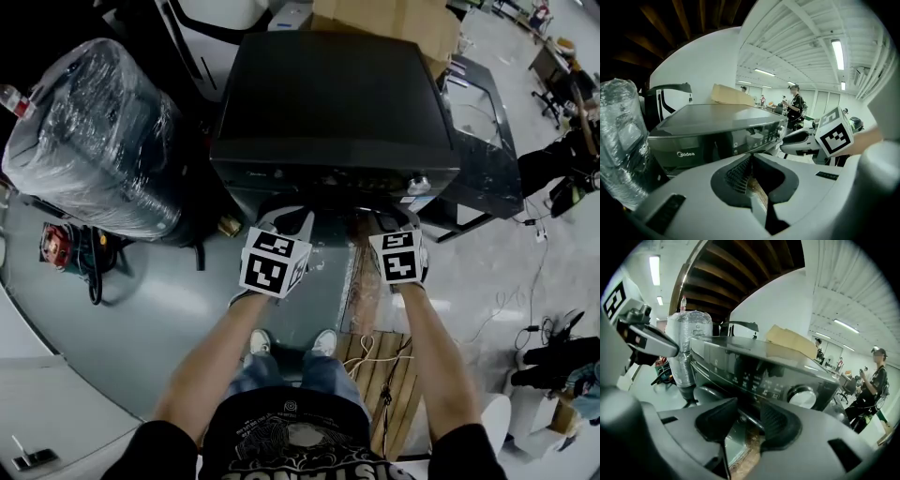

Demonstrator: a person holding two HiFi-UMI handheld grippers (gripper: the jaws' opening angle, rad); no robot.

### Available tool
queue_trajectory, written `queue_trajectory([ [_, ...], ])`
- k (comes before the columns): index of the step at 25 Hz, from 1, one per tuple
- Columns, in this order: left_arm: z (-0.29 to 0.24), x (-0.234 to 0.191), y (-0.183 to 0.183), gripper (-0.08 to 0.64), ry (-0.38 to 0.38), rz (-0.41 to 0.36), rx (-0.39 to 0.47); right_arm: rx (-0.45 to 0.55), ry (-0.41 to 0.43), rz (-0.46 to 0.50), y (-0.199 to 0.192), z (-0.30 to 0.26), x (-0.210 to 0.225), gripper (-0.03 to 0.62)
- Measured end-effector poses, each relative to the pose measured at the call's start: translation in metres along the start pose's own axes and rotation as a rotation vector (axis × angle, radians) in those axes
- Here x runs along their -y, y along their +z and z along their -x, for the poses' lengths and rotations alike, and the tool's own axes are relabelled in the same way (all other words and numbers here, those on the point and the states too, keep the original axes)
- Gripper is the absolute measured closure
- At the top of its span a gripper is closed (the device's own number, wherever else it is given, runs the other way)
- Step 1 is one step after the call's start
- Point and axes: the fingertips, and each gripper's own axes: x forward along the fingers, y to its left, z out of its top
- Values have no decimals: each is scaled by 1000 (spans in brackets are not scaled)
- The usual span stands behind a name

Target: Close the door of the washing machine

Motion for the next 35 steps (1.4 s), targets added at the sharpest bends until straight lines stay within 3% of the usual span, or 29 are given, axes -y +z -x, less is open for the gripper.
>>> queue_trajectory([
  [9,57,-26,32,528,-8,-17,69,128,-31,-86,84,68,-33,469],
  [18,104,-52,56,528,1,-10,150,248,-10,-123,136,120,-78,521],
  [22,117,-66,58,528,13,-10,169,282,10,-151,144,131,-86,565],
  [35,133,-89,63,528,43,44,204,309,19,-155,155,135,-83,569],
])
